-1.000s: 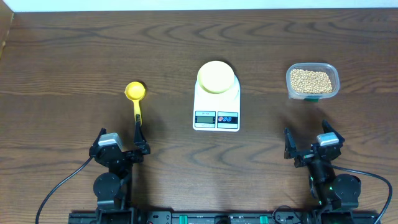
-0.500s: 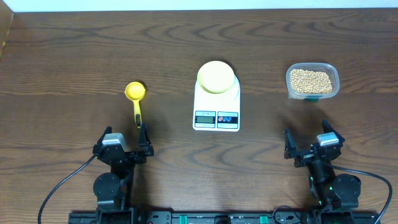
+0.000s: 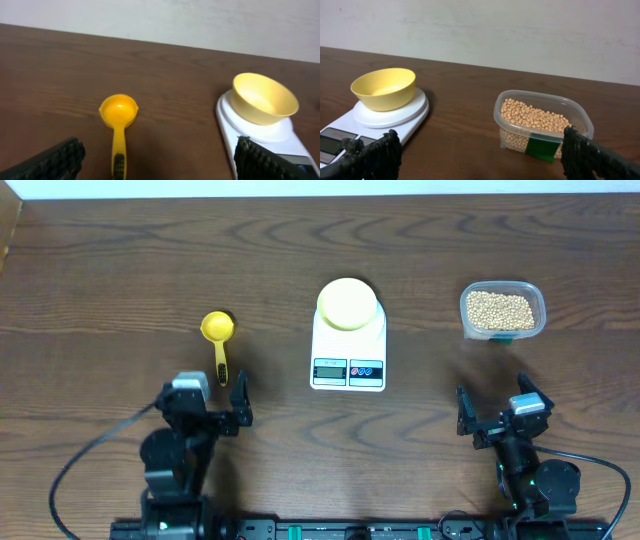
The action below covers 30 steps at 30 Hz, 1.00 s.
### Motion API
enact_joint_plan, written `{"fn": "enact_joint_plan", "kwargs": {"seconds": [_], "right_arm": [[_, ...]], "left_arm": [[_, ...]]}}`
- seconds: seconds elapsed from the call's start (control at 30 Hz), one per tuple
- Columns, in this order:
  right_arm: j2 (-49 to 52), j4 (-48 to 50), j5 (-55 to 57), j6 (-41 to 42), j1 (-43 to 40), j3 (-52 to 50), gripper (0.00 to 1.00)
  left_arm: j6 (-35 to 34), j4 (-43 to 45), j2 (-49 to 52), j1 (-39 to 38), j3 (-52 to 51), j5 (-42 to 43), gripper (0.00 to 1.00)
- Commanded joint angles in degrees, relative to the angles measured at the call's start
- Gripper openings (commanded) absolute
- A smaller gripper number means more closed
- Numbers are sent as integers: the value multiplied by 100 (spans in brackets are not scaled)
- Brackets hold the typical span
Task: Scoop item into bowl and weigh 50g on scale
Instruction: 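Move the left gripper forward to the yellow scoop's cup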
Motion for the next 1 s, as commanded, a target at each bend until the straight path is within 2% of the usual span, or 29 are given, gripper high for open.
{"fn": "enact_joint_plan", "kwargs": {"seconds": [0.0,0.2,0.53,0.63,0.97], "right_arm": [[-22,-24,-39,96,-31,-7,99],[-22,-24,-39,96,-31,-7,99],[-22,-24,-39,96,-31,-7,99],[-22,-24,-39,96,-31,-7,99],[-22,-24,-39,96,-31,-7,99]], "left_arm": [[129,-90,726,35,636,345,97],[127,-966,2124,35,1947,442,98],[129,-3770,4216,35,4907,553,98],[125,-4024,4507,35,5344,570,98],[127,-3862,4522,35,5377,328,98]]}}
